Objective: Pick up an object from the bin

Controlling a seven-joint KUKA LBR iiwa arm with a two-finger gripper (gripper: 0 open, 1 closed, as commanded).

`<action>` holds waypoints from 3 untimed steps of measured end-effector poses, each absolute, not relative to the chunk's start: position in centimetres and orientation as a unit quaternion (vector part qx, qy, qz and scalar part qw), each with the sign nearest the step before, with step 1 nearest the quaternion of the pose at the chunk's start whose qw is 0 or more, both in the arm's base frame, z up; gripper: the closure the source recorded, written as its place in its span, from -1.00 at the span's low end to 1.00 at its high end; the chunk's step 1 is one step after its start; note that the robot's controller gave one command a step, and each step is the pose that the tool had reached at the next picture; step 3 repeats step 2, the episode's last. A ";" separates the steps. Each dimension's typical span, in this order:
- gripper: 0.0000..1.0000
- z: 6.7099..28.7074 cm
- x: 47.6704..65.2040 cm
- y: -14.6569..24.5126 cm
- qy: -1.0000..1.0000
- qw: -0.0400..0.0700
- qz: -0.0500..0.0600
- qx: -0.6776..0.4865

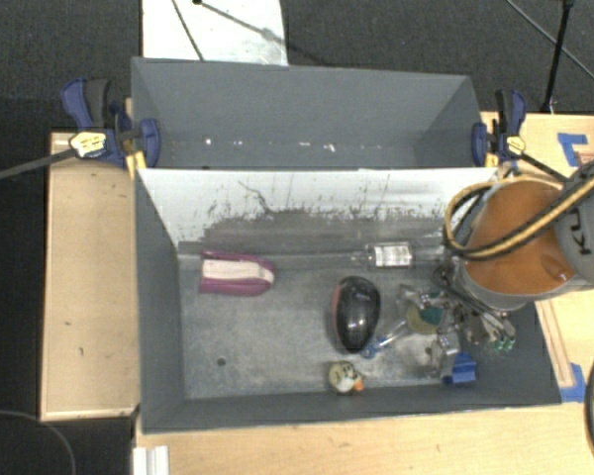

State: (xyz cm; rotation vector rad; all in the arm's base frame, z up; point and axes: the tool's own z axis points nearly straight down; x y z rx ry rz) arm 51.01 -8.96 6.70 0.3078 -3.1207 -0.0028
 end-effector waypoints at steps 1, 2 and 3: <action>1.00 7.0 51.3 -8.9 -0.995 -0.001 0.000 0.100; 1.00 23.6 51.2 -9.7 -0.997 -0.005 0.001 0.081; 1.00 23.6 51.2 -9.7 -0.997 -0.005 0.001 0.081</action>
Offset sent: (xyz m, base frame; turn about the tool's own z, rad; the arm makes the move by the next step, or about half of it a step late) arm 0.0000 0.0000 0.0000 0.0000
